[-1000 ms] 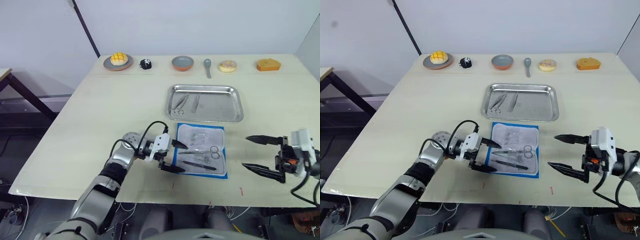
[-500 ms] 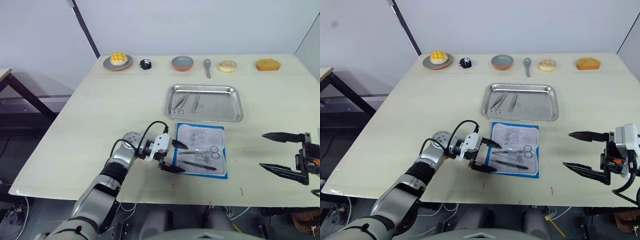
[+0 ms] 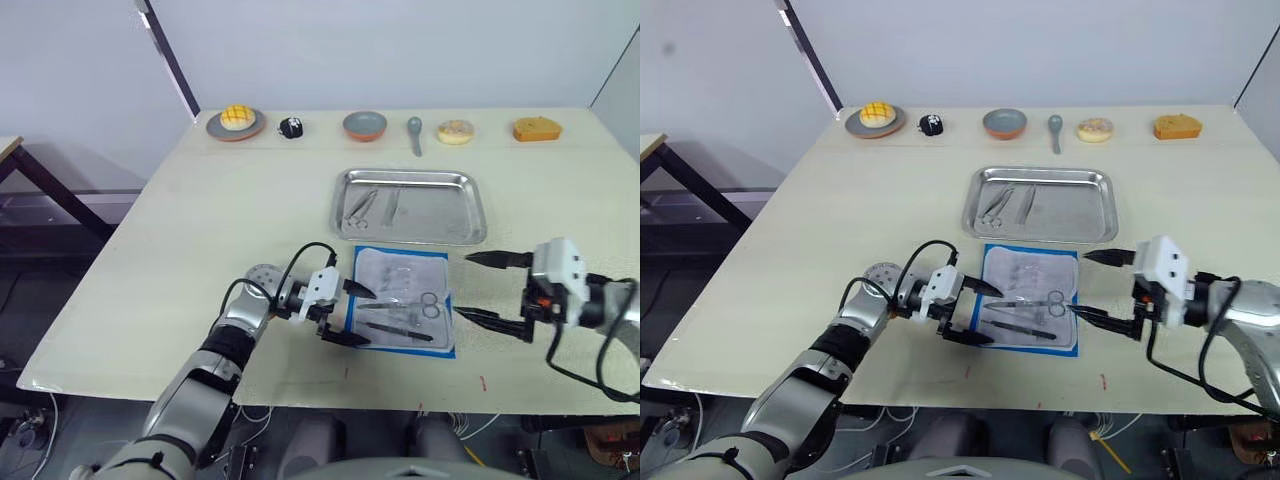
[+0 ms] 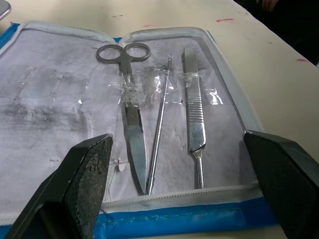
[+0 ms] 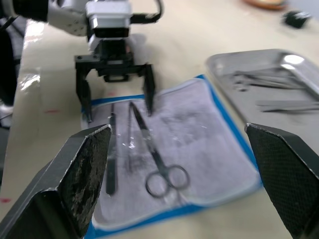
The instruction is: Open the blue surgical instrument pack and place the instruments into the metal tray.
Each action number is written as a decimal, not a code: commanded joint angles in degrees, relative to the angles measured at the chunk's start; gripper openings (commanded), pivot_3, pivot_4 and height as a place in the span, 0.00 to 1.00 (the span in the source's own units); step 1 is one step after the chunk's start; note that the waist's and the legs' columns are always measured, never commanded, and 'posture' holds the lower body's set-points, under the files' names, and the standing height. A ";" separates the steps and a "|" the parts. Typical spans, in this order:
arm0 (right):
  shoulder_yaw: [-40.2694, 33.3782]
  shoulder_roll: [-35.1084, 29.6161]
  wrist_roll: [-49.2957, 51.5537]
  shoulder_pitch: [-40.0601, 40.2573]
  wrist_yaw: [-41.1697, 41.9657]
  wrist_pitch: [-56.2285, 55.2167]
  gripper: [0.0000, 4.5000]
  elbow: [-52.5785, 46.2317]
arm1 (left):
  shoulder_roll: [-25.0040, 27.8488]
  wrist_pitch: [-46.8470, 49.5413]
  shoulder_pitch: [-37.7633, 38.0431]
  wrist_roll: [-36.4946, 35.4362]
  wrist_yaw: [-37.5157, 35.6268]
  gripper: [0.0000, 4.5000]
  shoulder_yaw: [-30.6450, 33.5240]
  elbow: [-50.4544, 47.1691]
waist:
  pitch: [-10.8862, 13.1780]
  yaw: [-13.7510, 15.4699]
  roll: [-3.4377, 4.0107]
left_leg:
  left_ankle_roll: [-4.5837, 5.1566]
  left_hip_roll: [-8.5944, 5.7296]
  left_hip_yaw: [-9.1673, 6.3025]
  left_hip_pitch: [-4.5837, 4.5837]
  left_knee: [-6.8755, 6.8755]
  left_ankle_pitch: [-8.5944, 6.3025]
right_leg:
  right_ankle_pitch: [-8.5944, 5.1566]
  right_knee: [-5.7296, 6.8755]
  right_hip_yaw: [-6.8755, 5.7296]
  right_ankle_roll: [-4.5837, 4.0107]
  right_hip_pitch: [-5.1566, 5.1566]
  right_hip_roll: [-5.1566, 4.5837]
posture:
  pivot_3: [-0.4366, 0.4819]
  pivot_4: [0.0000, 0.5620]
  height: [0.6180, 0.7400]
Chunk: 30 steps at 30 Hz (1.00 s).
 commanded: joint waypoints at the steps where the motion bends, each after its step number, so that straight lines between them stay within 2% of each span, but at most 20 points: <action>1: 7.71 2.22 -5.87 -5.34 -2.09 0.45 1.00 1.13 | -0.31 2.33 3.45 6.81 2.73 0.98 -3.76 7.81 | 0.00 -0.06 -0.01 | 0.00 0.00 0.01 0.01 0.00 0.00 | 0.00 -0.01 0.00 0.00 0.00 -0.01 | 0.48 0.27 1.00; 5: 13.16 3.76 -10.34 -8.92 -2.16 0.83 1.00 5.60 | -0.87 2.26 3.32 7.01 3.28 0.98 -3.73 8.22 | 0.00 0.14 0.01 | 0.01 -0.05 -0.07 0.00 0.00 0.00 | 0.00 -0.01 -0.10 0.00 0.01 -0.07 | 0.48 0.27 1.00; 13: 19.33 5.19 -15.74 -14.74 -1.30 3.17 1.00 13.04 | -1.04 2.58 3.92 7.08 3.17 0.98 -3.77 7.16 | 0.01 0.10 0.01 | 0.02 -0.42 -0.37 -0.07 0.00 0.01 | -0.04 -0.04 -0.32 0.12 0.05 -0.41 | 0.48 0.27 1.00; 30: 21.95 8.14 -20.19 -17.49 0.97 1.38 1.00 18.83 | -0.75 3.84 5.25 6.93 4.08 0.98 -3.61 5.37 | 0.00 -0.05 0.01 | 0.02 -0.60 -0.58 -0.07 -0.01 0.01 | -0.05 -0.03 -0.48 0.19 0.09 -0.54 | 0.48 0.27 1.00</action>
